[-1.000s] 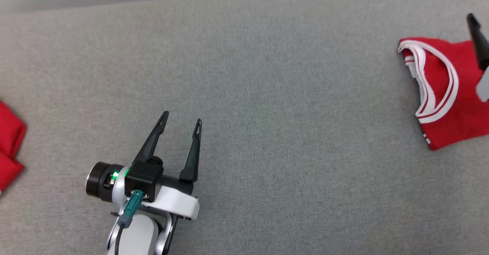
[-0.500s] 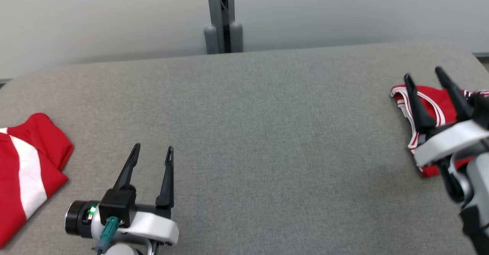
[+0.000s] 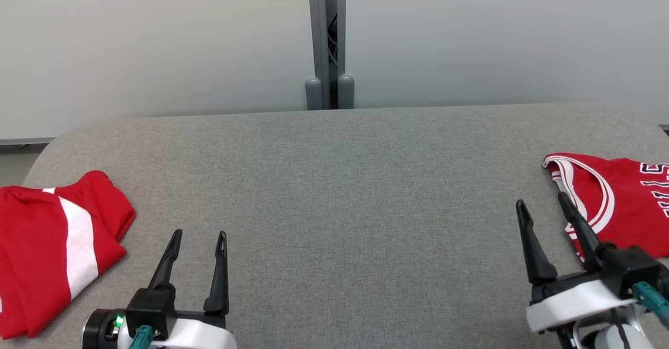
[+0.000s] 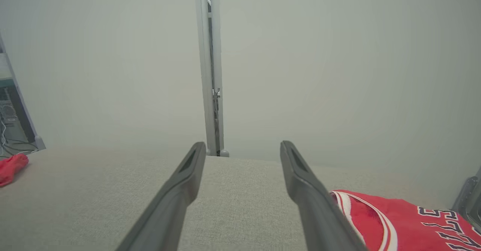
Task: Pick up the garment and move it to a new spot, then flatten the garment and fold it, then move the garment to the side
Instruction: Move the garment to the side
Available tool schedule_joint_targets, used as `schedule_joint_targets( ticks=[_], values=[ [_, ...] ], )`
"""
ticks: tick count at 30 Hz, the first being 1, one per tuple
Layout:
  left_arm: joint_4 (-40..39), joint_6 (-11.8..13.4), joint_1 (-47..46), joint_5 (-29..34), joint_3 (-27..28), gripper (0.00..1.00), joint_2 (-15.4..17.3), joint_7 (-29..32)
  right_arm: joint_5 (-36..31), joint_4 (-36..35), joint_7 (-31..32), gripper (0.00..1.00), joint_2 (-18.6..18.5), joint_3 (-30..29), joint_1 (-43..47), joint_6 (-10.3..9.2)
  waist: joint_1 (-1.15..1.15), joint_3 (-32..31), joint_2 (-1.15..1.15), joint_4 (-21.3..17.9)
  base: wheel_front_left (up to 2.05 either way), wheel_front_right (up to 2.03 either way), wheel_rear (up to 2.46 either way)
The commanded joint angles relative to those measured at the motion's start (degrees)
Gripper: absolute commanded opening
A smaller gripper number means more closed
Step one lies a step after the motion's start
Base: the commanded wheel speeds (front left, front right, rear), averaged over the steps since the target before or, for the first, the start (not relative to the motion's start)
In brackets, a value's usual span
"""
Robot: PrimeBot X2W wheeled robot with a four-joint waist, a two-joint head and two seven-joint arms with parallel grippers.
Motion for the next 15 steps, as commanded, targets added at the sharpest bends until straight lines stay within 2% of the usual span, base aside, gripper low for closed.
schedule_joint_targets(
  ticks=[1, 8, 15],
  values=[
    [-0.3, 0.2, 0.7, -0.3, 0.0, 1.0, 0.2, 0.1, -1.1, -0.8, 0.0, 1.0, 0.1, 0.1, 1.3, -0.03, 0.0, -0.4, 0.0, 0.1, 0.0, 0.0, 0.0],
    [-0.8, 0.0, 2.8, 0.9, -0.3, 1.0, 0.2, 0.1, -2.5, -2.6, 0.0, 1.0, 2.1, -2.5, 5.8, -0.03, 0.0, -1.3, 0.0, 0.2, 0.0, 0.0, 0.0],
    [-0.8, -0.2, 3.5, 1.0, -0.4, 1.0, 0.2, 0.1, -4.1, -2.1, 0.0, 1.0, 2.8, -2.5, 6.6, -0.03, 0.0, -1.6, 0.0, 0.3, 0.0, 0.0, 0.0]
  ],
)
